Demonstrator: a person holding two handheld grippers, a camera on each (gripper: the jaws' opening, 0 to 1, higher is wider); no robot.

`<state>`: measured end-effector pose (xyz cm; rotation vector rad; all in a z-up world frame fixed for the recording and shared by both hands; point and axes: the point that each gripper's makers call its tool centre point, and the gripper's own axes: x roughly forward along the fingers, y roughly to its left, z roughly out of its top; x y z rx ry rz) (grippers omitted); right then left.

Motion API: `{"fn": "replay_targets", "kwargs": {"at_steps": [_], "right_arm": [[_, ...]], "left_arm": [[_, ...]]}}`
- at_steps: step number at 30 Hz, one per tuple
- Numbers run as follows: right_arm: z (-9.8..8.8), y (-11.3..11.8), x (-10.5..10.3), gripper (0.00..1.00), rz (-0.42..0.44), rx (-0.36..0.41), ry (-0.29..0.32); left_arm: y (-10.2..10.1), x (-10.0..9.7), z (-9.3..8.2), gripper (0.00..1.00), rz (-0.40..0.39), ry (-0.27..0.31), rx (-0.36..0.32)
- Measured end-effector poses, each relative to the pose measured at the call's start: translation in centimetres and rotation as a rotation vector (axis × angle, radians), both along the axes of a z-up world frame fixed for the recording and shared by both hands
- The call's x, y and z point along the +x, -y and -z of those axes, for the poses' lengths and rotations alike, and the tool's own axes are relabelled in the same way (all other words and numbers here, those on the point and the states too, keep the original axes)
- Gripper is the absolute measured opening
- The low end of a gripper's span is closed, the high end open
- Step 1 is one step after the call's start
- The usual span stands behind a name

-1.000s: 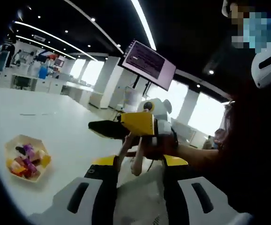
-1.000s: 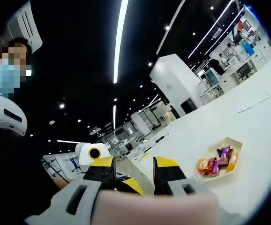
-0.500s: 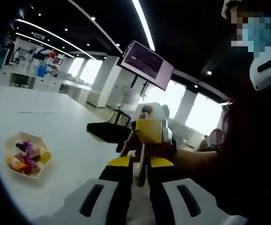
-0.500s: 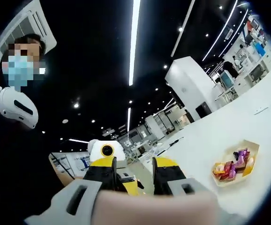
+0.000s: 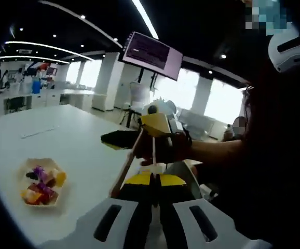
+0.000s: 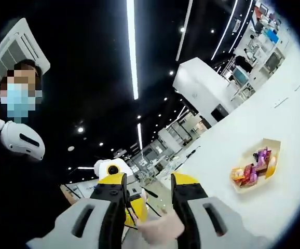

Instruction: Place the target food into the container with the food tongs after gripping and lifting it, then release it inside without dropping or visibly crushing the food.

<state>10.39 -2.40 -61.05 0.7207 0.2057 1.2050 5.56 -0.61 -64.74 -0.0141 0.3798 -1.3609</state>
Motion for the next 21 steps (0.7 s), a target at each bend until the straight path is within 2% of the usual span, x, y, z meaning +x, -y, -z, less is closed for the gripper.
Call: {"fn": "replay_targets", "kwargs": {"at_steps": [3,5,6,8,9,11,14,15,21], "right_arm": [[1.6,2.7,1.1,0.3,0.119,-0.058,-0.032],[2.4,4.9,1.8,0.24,0.231,-0.097,-0.053],[2.5,6.1,2.1,0.22,0.3,-0.11,-0.051],[2.0,7.2,2.2,0.2,0.364,-0.087,-0.045],[1.7,7.6,1.9,0.2,0.373,-0.077,-0.04],[1.6,8.0,1.2,0.2,0.373,-0.081,-0.04],[1.9,8.1,0.3,0.21,0.385,-0.133,-0.047],[2.1,8.2,0.0,0.21,0.387,-0.147,-0.051],[3.7,8.7,-1.2,0.24,0.41,-0.231,-0.092]], "left_arm": [[-1.7,1.8,1.3,0.0,-0.022,0.032,0.053],[-2.8,3.5,2.7,0.0,-0.055,0.012,0.076],[-3.5,4.6,4.0,0.0,-0.064,0.031,0.115],[-4.3,5.8,6.3,0.0,-0.065,0.032,0.186],[-4.6,6.4,8.1,0.0,-0.043,0.047,0.246],[-4.9,6.9,10.4,0.0,0.002,0.073,0.326],[-4.9,7.4,13.8,0.0,0.083,0.07,0.401],[-4.8,7.9,14.8,0.0,0.096,0.075,0.412],[-3.9,10.7,17.9,0.0,0.112,0.054,0.417]]}}
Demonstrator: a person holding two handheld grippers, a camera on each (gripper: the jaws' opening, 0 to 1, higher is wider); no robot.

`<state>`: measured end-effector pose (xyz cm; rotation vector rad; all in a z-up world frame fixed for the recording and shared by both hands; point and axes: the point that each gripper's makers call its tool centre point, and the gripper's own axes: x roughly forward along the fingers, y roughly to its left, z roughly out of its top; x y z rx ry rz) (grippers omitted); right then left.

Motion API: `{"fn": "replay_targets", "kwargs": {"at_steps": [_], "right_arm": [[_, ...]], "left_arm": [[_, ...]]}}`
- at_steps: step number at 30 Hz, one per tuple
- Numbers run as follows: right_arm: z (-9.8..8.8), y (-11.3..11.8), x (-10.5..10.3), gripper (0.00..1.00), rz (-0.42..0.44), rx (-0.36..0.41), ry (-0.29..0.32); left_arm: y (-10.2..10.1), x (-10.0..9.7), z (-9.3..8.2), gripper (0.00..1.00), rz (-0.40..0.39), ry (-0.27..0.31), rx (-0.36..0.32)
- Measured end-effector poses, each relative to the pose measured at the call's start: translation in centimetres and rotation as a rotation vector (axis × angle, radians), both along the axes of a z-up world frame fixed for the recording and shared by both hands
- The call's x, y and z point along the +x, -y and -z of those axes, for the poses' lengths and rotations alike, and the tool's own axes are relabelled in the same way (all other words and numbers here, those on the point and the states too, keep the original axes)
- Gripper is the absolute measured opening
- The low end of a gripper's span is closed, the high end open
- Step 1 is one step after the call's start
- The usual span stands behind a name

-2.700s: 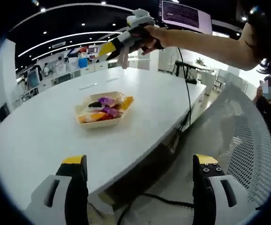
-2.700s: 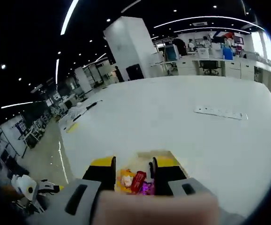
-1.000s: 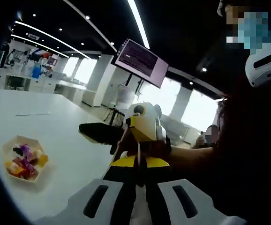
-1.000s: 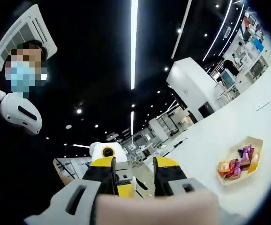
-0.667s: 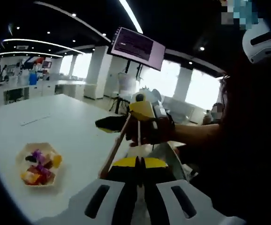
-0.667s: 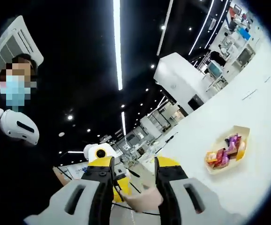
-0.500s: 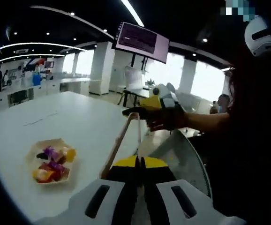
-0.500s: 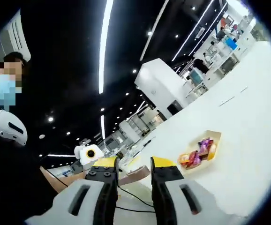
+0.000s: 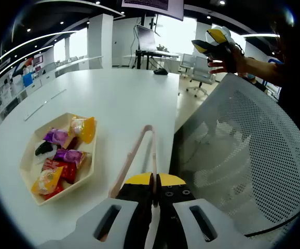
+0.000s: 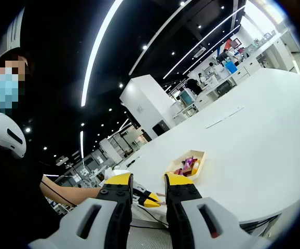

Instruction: Place the target food into the container with the food tongs after gripping and lifting it, then release it inside without dropping or visibly crushing the food.

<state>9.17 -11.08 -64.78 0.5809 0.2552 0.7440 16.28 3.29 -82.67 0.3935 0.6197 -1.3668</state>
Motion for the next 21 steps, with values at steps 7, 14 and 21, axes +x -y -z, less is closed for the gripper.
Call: {"fn": "replay_targets", "kwargs": {"at_steps": [7,14,21], "right_arm": [[1.8,0.3,-0.5,0.29,-0.03,-0.131,-0.022],[2.5,0.3,0.2,0.49,-0.026,-0.143,-0.053],[5.4,0.5,0.5,0.76,-0.1,-0.339,-0.089]], "left_arm": [[-1.3,0.6,2.7,0.0,0.039,0.009,0.032],[-0.9,0.9,1.7,0.13,-0.035,-0.046,-0.014],[-4.0,-0.3,-0.9,0.61,-0.147,-0.042,0.033]]}}
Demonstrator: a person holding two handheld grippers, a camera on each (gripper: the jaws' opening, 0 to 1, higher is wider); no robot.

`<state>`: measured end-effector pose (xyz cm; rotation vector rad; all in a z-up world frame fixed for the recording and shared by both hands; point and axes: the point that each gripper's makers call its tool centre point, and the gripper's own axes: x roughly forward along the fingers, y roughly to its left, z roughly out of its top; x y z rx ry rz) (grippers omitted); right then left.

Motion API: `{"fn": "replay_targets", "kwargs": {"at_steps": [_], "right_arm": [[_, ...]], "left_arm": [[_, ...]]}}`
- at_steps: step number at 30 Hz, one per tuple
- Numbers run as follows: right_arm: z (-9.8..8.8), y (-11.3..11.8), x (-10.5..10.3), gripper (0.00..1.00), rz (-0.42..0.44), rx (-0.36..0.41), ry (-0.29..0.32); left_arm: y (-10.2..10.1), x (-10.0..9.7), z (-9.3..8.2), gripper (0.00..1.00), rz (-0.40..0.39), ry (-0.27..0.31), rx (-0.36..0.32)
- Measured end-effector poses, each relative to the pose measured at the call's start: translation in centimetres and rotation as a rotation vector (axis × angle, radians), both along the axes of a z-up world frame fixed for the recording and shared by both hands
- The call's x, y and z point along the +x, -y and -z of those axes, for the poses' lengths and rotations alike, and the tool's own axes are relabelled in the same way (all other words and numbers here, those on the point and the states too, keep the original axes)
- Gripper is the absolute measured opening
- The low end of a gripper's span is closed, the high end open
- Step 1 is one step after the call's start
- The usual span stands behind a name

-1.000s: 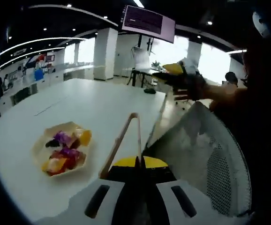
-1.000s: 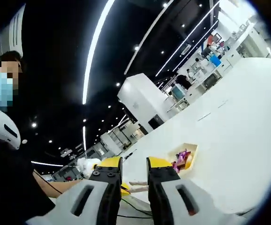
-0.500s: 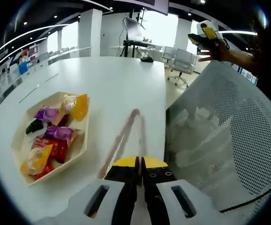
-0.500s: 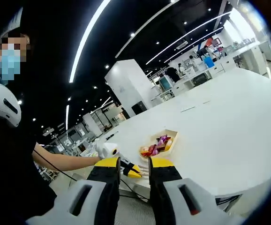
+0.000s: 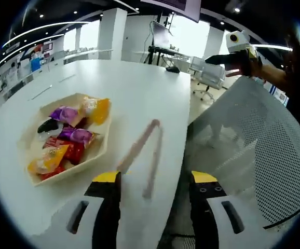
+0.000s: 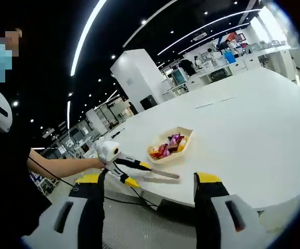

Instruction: Place the target food into the container with the food tongs after gripping and lifting it, then release it inside without dropping or visibly crushing the food.

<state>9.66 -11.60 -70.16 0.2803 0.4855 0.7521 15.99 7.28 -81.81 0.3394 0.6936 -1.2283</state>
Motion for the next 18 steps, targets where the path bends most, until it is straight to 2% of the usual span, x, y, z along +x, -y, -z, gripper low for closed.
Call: {"fn": "replay_targets", "kwargs": {"at_steps": [1,2,3,4,5,7,9,11,14,16,18], "right_arm": [[0.5,0.0,-0.1,0.83,-0.019,-0.041,-0.006],[1.1,0.1,0.0,0.88,-0.034,-0.086,-0.008],[1.9,0.3,0.2,0.93,-0.059,-0.158,-0.002],[2.4,0.3,0.3,1.0,-0.077,-0.198,0.004],[3.2,0.1,0.1,0.99,-0.11,-0.255,-0.004],[4.0,0.3,0.2,1.0,-0.16,-0.31,-0.003],[4.3,0.4,0.5,1.0,-0.175,-0.325,0.014],[4.2,0.8,0.8,1.0,-0.18,-0.334,0.041],[4.2,1.5,1.0,1.0,-0.174,-0.329,0.068],[4.3,2.4,1.1,1.0,-0.174,-0.356,0.096],[4.3,3.2,1.3,1.0,-0.158,-0.344,0.112]], "left_arm": [[-1.0,-0.1,-0.5,0.7,-0.032,0.006,0.032],[-1.8,-0.3,-1.5,0.79,-0.076,0.017,0.033],[-2.7,-0.6,-3.3,0.91,-0.132,0.038,-0.009],[-3.3,-0.8,-4.5,0.99,-0.171,0.052,-0.04],[-4.9,-1.5,-6.0,0.97,-0.229,0.058,-0.046],[-7.6,-2.5,-7.6,1.0,-0.32,0.095,-0.025],[-9.9,-3.1,-8.6,1.0,-0.395,0.156,-0.001],[-11.7,-3.9,-8.9,1.0,-0.436,0.201,0.032],[-12.5,-5.1,-8.8,1.0,-0.464,0.215,0.044],[-12.6,-5.9,-8.8,1.0,-0.482,0.206,0.05],[-12.4,-6.1,-9.0,1.0,-0.491,0.218,0.037]]}}
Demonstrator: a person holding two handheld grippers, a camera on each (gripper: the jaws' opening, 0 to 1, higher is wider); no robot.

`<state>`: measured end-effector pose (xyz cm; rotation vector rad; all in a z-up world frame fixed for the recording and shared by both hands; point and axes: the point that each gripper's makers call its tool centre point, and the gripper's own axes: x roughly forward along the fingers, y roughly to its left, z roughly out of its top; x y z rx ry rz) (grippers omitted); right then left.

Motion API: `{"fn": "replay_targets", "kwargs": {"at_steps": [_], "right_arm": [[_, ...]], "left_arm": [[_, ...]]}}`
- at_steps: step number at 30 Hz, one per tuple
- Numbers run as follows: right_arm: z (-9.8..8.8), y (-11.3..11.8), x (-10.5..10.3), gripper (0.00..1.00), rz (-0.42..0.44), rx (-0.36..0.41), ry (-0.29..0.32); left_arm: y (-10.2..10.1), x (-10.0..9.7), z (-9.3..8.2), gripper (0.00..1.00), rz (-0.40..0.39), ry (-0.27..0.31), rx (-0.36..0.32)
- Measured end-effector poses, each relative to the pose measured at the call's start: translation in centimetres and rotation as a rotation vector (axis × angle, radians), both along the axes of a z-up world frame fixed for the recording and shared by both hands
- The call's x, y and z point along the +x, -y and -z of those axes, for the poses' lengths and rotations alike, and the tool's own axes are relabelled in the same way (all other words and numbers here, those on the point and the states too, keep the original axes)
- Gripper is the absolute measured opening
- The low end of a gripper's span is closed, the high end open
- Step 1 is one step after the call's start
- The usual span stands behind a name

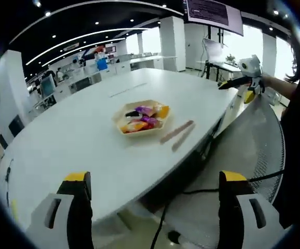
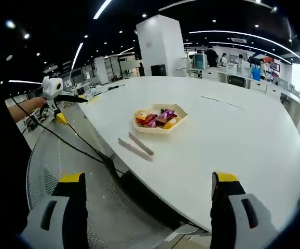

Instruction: Place the target food into the container with the food tongs after gripping and lifting it, then release it inside without dropping or visibly crushing the food.

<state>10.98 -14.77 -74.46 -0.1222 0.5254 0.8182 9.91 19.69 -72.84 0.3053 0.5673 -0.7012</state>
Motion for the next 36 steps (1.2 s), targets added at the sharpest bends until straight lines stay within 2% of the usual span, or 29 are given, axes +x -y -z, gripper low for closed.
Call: {"fn": "replay_targets", "kwargs": {"at_steps": [5,7,16,20,26,33,36], "right_arm": [[0.2,1.0,-0.5,1.0,0.016,-0.023,0.02],[0.1,0.8,-0.9,1.0,0.013,-0.027,0.016],[0.2,0.7,-1.2,1.0,0.009,-0.054,0.016],[0.3,0.7,-1.2,1.0,0.012,-0.065,0.013],[0.8,0.4,-1.0,1.0,0.015,-0.066,-0.004],[0.3,-0.1,-0.7,1.0,0.009,-0.048,0.005],[1.1,-0.4,-1.2,1.0,-0.002,-0.036,-0.044]], "left_arm": [[-0.6,0.0,0.8,0.99,-0.016,0.007,0.017],[-0.7,0.2,0.5,0.99,-0.028,0.01,-0.015],[-1.9,1.0,1.2,0.99,-0.031,0.009,0.023],[-2.2,1.2,0.9,0.99,-0.033,0.011,0.02],[-2.4,1.2,0.9,0.99,-0.035,0.019,0.029],[-3.1,0.8,1.3,0.98,-0.046,0.013,0.041],[-3.1,0.6,1.4,0.97,-0.041,0.015,0.053]]}}
